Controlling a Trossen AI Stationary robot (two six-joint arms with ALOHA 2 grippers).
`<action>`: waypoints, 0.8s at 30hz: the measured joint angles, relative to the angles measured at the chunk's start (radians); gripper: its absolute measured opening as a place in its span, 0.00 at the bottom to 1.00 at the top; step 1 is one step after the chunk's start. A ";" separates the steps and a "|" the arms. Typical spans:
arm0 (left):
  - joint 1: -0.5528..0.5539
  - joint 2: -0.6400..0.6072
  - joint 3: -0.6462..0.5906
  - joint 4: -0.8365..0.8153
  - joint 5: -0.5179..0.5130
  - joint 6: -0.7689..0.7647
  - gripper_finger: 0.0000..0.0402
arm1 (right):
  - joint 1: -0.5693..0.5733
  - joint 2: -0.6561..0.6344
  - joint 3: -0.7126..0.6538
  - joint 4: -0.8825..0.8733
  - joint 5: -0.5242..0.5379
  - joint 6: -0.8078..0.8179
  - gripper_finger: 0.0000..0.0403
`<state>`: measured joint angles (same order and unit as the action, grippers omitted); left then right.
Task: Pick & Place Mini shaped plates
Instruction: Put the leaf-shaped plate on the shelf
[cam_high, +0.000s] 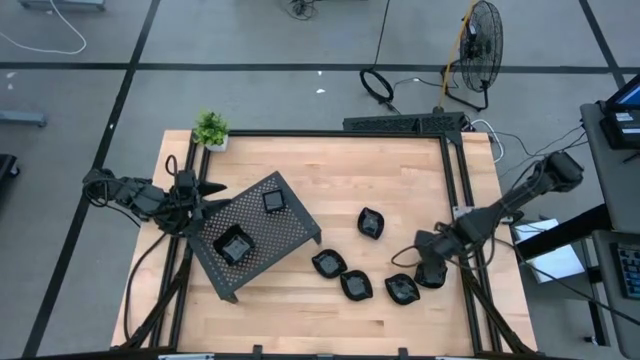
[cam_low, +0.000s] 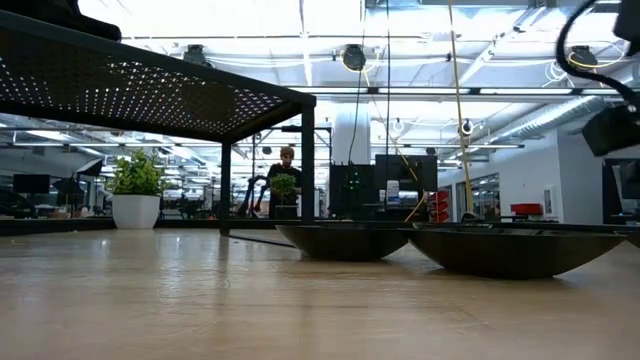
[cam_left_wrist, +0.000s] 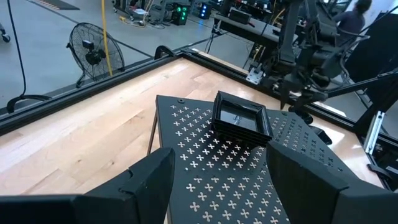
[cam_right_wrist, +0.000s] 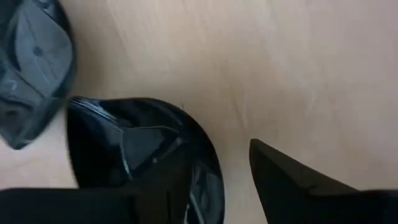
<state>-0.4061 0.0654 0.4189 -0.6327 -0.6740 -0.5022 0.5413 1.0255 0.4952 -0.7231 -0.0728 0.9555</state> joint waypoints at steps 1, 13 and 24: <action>0.000 0.000 0.000 0.000 0.000 0.000 0.64 | 0.010 -0.005 -0.015 0.009 0.007 0.012 0.36; 0.000 0.000 0.000 0.000 0.000 0.000 0.64 | 0.026 -0.039 -0.062 0.056 0.047 0.005 0.18; 0.000 0.000 0.000 0.000 0.000 0.000 0.64 | 0.026 -0.164 -0.063 0.277 0.149 -0.090 0.00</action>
<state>-0.4065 0.0650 0.4187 -0.6327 -0.6739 -0.5022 0.5674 0.8619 0.4320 -0.4457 0.0759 0.8651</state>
